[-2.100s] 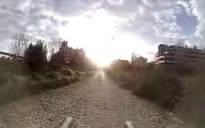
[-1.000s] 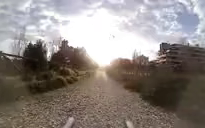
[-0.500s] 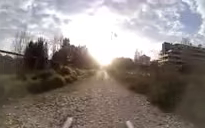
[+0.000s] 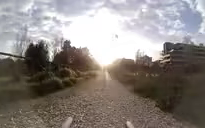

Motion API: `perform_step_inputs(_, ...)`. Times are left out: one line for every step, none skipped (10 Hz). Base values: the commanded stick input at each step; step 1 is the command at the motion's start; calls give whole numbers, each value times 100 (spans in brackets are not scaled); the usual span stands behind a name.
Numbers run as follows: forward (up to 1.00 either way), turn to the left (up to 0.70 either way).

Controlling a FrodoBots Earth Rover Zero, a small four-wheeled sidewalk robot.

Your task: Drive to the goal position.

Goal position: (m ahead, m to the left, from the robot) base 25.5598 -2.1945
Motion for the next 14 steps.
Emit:
perform_step_inputs(50,0)
perform_step_inputs(50,0)
perform_step_inputs(50,0)
perform_step_inputs(50,0)
perform_step_inputs(50,0)
perform_step_inputs(50,0)
perform_step_inputs(50,0)
perform_step_inputs(50,0)
perform_step_inputs(50,0)
perform_step_inputs(50,0)
perform_step_inputs(50,0)
perform_step_inputs(50,0)
perform_step_inputs(50,0)
perform_step_inputs(50,0)
